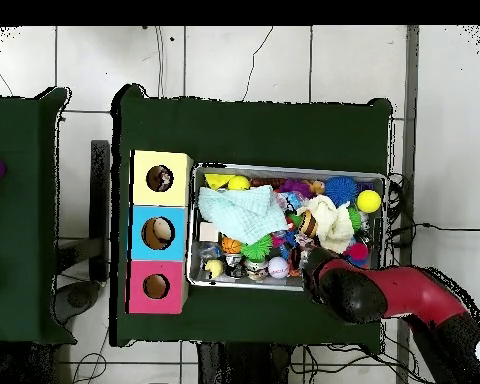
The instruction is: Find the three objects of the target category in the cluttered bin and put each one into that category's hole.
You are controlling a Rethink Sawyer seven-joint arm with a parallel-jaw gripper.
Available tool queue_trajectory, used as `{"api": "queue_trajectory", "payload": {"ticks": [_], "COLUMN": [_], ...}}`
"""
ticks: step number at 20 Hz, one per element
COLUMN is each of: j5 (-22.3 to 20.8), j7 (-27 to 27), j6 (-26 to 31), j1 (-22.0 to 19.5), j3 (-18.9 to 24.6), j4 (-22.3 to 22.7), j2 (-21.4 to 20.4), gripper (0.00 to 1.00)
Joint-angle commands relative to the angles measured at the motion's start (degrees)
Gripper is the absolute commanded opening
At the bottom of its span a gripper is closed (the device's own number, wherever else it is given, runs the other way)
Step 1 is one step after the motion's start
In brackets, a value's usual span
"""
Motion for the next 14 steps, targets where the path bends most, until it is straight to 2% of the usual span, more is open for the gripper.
{"api": "queue_trajectory", "payload": {"ticks": [1,8,14], "j5": [3.01,3.61,0.85], "j7": [-11.94,-13.07,-12.14], "j6": [9.73,11.29,8.66], "j1": [-0.75,-1.51,-1.25], "j3": [4.13,5.04,4.01], "j4": [-5.98,-6.5,-7.08], "j2": [-3.05,-3.18,-0.64], "gripper": [1.0,1.0,1.0]}}
